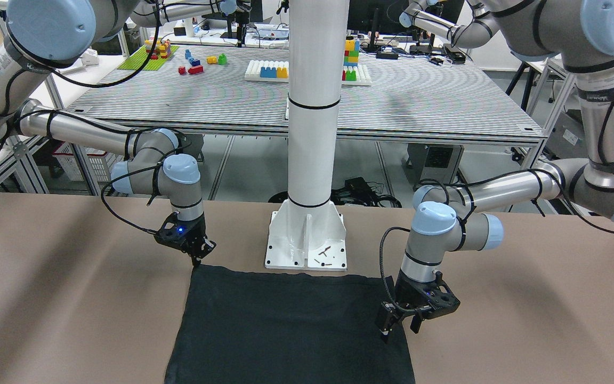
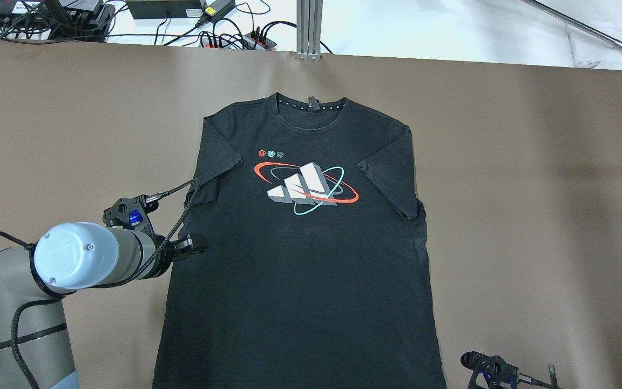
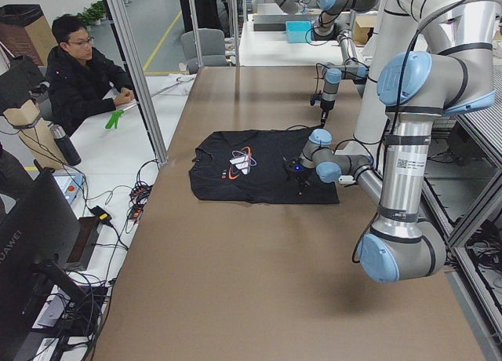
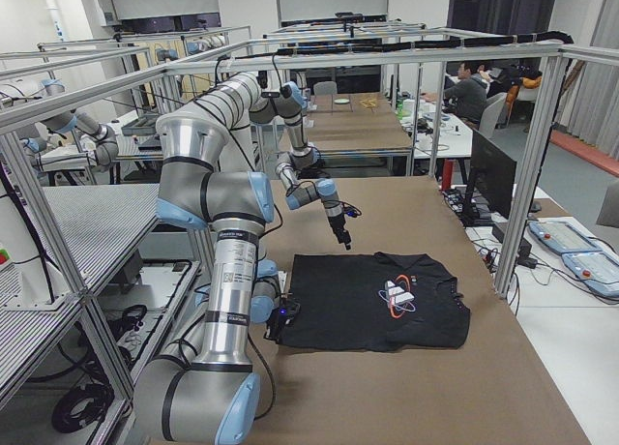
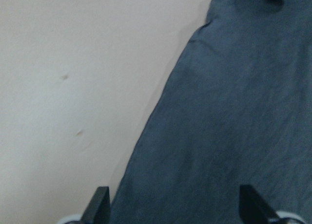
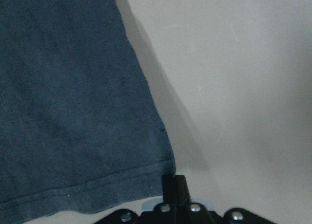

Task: Fold clothes
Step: 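Position both grippers at the hem corners nearest the robot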

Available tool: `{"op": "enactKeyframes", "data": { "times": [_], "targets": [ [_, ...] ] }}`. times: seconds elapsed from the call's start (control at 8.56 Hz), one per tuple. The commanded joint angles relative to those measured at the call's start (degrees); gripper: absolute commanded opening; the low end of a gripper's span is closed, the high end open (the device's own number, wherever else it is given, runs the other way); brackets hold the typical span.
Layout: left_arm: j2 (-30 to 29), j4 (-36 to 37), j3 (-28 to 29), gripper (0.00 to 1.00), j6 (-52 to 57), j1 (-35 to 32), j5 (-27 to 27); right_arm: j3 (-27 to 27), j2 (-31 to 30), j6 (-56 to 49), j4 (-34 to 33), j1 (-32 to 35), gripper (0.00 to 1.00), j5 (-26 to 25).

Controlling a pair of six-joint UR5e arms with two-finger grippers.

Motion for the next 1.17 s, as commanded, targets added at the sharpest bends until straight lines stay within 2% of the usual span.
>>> {"op": "enactKeyframes", "data": {
  "times": [0.0,0.12,0.47,1.05],
  "targets": [
    [7.5,0.0,-5.2,0.84,-7.2,10.2,4.6,0.4,0.4,0.1,0.0,0.0,0.0,0.3],
    [7.6,0.1,-5.2,0.75,-9.2,12.9,7.0,0.2,0.6,0.1,0.0,0.0,0.0,0.3],
    [8.4,0.1,-4.6,0.57,-10.5,17.0,8.6,0.3,0.6,0.1,-0.1,0.0,0.0,0.2],
    [8.4,0.1,-4.0,0.47,-11.0,19.7,8.7,-0.2,0.8,0.1,-0.2,0.0,0.0,0.2]
  ]
}}
